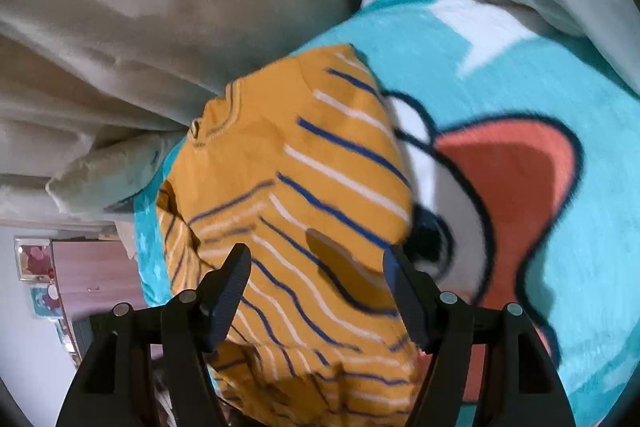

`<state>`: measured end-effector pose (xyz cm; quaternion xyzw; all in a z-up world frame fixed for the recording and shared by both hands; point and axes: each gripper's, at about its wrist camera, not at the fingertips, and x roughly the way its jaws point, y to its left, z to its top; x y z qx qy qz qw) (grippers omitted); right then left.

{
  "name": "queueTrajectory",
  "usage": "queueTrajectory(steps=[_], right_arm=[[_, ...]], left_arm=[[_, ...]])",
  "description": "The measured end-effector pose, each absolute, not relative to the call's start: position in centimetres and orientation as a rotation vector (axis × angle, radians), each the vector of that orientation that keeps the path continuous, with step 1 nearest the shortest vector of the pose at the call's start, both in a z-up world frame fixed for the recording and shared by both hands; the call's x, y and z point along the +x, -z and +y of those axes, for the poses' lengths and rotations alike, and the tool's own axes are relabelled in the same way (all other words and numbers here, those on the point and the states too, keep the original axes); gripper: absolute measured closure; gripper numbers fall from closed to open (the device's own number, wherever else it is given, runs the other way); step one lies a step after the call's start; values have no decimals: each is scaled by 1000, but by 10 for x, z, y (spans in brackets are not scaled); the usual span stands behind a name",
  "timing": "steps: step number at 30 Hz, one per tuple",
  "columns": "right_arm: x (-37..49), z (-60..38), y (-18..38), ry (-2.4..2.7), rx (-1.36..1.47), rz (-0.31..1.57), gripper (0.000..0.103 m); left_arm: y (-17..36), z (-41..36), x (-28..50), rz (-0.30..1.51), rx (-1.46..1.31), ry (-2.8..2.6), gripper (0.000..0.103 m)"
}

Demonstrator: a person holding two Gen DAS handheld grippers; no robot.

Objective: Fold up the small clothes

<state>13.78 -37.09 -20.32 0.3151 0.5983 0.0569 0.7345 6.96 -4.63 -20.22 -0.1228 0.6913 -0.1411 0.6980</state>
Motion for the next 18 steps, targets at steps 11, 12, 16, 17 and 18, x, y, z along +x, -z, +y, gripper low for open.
queueTrajectory(steps=[11, 12, 16, 17, 18], right_arm=[[209, -361, 212, 83, 555, 1389, 32], [212, -361, 213, 104, 549, 1392, 37], [230, -358, 226, 141, 468, 1452, 63], [233, -356, 230, 151, 444, 1470, 69], [235, -354, 230, 144, 438, 1477, 85]], left_arm=[[189, -82, 39, 1425, -113, 308, 30], [202, -96, 40, 1458, -69, 323, 30], [240, -106, 39, 1544, 110, 244, 81], [242, -100, 39, 1547, 91, 228, 88], [239, -86, 39, 1543, 29, 218, 90]])
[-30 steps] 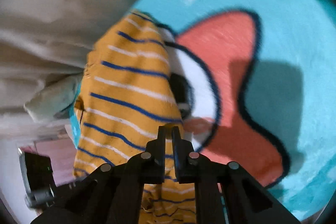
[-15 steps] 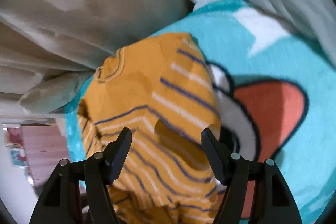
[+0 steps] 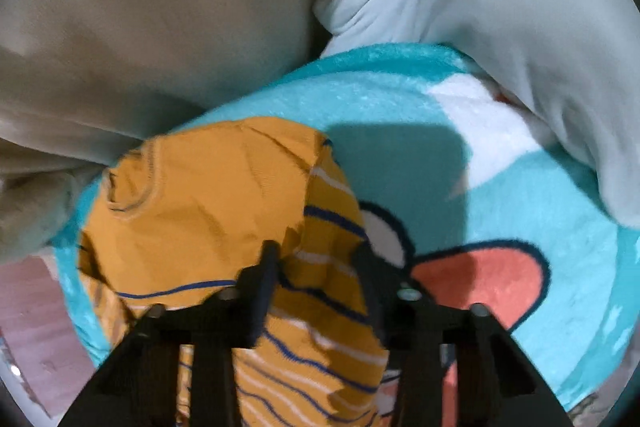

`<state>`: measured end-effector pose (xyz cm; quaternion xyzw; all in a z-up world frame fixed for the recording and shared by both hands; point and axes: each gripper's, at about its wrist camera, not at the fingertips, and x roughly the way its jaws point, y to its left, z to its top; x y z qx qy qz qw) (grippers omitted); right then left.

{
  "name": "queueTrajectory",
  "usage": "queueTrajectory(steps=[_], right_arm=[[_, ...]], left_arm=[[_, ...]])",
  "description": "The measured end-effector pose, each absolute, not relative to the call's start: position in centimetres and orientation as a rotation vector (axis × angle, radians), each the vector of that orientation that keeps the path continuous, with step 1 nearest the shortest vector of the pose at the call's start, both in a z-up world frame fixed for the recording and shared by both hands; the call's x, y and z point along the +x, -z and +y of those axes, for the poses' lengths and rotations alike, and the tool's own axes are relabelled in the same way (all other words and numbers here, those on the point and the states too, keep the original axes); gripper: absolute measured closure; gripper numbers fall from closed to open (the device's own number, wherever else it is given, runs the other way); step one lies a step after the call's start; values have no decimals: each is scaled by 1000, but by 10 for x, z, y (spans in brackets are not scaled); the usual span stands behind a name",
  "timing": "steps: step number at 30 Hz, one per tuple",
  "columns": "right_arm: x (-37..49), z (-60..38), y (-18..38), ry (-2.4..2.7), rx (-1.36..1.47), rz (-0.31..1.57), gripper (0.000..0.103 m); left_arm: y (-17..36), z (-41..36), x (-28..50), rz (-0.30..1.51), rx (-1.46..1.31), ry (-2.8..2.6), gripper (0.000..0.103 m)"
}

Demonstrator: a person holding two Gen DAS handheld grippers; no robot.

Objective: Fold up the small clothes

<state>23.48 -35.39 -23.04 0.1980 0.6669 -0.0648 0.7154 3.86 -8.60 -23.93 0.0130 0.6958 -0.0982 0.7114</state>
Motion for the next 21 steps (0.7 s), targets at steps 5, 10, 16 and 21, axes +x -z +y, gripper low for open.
queueTrajectory(steps=[5, 10, 16, 21], right_arm=[[236, -337, 204, 68, 433, 1421, 95], [253, -280, 192, -98, 367, 1435, 96], [275, -234, 241, -140, 277, 1522, 95], [271, -234, 230, -205, 363, 1440, 70]], left_arm=[[216, -26, 32, 1542, -214, 252, 94], [219, 28, 27, 1576, -377, 224, 94], [241, 53, 29, 1575, -476, 205, 92], [238, 73, 19, 1568, -452, 201, 81]])
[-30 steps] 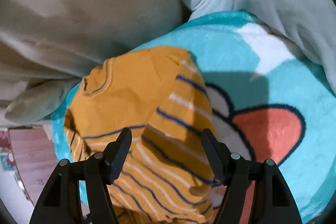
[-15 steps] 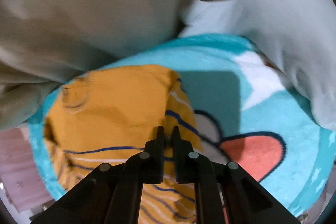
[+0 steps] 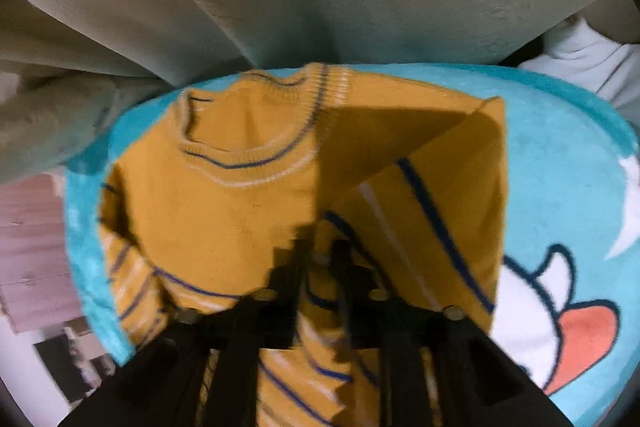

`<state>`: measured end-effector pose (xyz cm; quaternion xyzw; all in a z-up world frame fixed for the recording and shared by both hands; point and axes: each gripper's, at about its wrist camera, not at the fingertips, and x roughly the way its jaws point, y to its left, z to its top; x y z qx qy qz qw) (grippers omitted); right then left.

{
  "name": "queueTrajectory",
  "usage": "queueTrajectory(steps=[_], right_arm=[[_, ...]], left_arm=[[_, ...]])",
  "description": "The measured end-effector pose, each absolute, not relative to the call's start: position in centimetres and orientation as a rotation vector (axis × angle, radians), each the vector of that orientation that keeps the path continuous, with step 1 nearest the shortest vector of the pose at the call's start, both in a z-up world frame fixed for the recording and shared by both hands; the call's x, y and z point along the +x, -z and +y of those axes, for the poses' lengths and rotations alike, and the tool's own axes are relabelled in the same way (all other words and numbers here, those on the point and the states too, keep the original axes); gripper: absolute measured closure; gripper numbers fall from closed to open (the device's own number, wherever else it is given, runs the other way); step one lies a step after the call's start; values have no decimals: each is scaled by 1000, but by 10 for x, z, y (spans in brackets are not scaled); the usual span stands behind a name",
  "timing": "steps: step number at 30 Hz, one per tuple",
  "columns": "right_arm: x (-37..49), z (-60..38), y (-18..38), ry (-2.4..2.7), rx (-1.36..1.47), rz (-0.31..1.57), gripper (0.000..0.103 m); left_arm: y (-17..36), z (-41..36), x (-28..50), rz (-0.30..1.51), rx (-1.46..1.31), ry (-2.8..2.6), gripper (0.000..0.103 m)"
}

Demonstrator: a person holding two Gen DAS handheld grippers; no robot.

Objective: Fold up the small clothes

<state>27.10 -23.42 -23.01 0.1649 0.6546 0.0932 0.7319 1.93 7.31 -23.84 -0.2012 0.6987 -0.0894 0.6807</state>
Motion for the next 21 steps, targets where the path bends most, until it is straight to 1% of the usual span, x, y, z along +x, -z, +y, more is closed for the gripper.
queueTrajectory(steps=[1, 2, 3, 4, 6, 9, 15, 16, 17, 18, 19, 21], right_arm=[[265, -235, 217, -223, 364, 1399, 54], [256, -236, 202, -231, 361, 1353, 45], [244, -239, 187, -229, 367, 1314, 33], [230, -241, 177, -234, 382, 1289, 32], [202, -241, 166, -256, 418, 1275, 32], [155, -231, 167, -326, 456, 1300, 32], [70, -177, 219, -425, 492, 1509, 32], [62, -167, 228, -428, 488, 1536, 34], [56, -157, 240, -418, 481, 1577, 36], [51, -149, 252, -396, 480, 1623, 43], [49, -146, 259, -384, 500, 1641, 47], [44, -142, 272, -341, 548, 1675, 47]], left_arm=[[237, 78, 17, 1572, -448, 203, 80], [237, 83, 14, 1576, -445, 205, 80], [238, 86, 12, 1582, -442, 203, 80], [238, 90, 11, 1588, -441, 197, 80], [238, 101, 7, 1594, -446, 186, 80], [240, 110, 7, 1592, -447, 170, 72], [236, 96, 22, 1571, -388, 203, 68], [239, 93, 26, 1579, -350, 205, 69], [242, 92, 28, 1581, -308, 189, 73], [246, 93, 32, 1584, -270, 181, 78], [248, 94, 33, 1588, -275, 193, 86], [251, 100, 37, 1595, -322, 251, 88]])
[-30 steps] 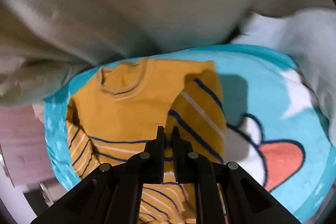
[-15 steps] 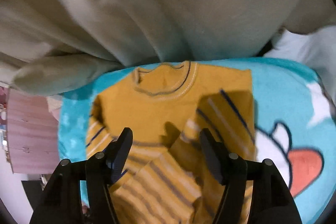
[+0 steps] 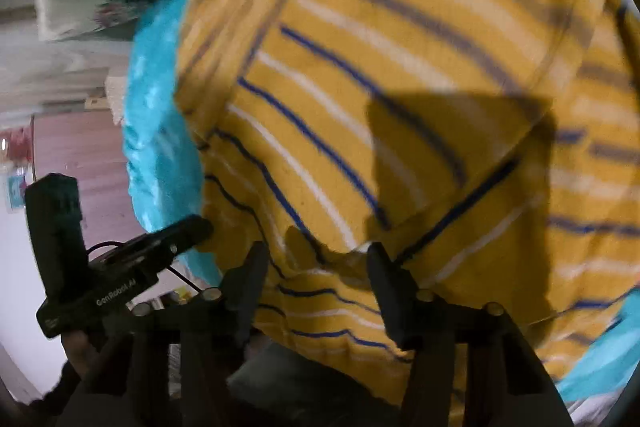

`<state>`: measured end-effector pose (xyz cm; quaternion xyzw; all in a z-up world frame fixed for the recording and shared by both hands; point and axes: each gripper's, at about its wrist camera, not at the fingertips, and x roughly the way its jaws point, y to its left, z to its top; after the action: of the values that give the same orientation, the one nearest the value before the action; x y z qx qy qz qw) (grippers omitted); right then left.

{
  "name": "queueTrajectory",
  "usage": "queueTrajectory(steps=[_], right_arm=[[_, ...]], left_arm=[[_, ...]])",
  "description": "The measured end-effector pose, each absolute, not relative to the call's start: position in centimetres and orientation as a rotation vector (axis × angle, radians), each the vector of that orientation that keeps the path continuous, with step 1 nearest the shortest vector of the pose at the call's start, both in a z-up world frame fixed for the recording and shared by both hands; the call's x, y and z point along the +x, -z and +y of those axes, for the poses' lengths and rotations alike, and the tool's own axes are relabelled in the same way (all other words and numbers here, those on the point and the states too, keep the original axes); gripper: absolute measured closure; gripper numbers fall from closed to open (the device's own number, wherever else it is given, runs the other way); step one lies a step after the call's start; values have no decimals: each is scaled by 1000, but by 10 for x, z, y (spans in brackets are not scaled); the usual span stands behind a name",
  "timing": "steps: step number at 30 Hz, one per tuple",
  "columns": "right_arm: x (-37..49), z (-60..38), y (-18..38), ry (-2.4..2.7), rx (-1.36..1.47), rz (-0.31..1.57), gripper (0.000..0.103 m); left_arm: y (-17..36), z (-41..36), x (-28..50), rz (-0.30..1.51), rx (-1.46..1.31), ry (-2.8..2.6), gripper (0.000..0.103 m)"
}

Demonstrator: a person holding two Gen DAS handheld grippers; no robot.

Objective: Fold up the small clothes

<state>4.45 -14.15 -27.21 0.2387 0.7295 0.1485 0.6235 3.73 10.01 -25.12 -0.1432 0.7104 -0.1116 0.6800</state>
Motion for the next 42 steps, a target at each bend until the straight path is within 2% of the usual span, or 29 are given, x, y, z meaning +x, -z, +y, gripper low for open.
queueTrajectory(steps=[8, 10, 11, 13, 19, 23, 25, 27, 28, 29, 30, 31, 36, 42], right_arm=[[32, -130, 286, -283, 641, 1677, 47], [34, -126, 288, -273, 636, 1680, 55], [34, -122, 287, -267, 613, 1681, 58], [34, -112, 287, -233, 520, 1723, 91], [26, -109, 253, -327, 455, 1695, 97], [21, -103, 274, -350, 448, 1709, 97], [20, -99, 285, -368, 450, 1720, 94], [18, -106, 281, -372, 482, 1712, 91], [15, -112, 272, -389, 503, 1684, 82], [12, -120, 259, -404, 509, 1643, 73], [8, -129, 247, -396, 492, 1601, 47], [3, -141, 238, -377, 476, 1566, 30], [-26, -208, 213, -288, 490, 1445, 29], [-65, -269, 221, -151, 501, 1424, 29]], left_arm=[[258, 101, 41, 1622, -319, 404, 89], [258, 97, 38, 1622, -294, 411, 89], [258, 95, 35, 1618, -271, 400, 97], [256, 96, 28, 1608, -251, 369, 99], [244, 103, 3, 1602, -312, 346, 99], [262, 92, 1, 1646, -197, 268, 98], [257, 89, 1, 1644, -190, 244, 93], [241, 87, -6, 1595, -175, 249, 77], [237, 87, -10, 1578, -172, 248, 64], [231, 89, -17, 1560, -164, 234, 61], [227, 92, -23, 1550, -161, 223, 61], [225, 92, -29, 1542, -162, 216, 61], [221, 95, -62, 1517, -156, 182, 60], [239, 90, -84, 1561, -179, 207, 56]])
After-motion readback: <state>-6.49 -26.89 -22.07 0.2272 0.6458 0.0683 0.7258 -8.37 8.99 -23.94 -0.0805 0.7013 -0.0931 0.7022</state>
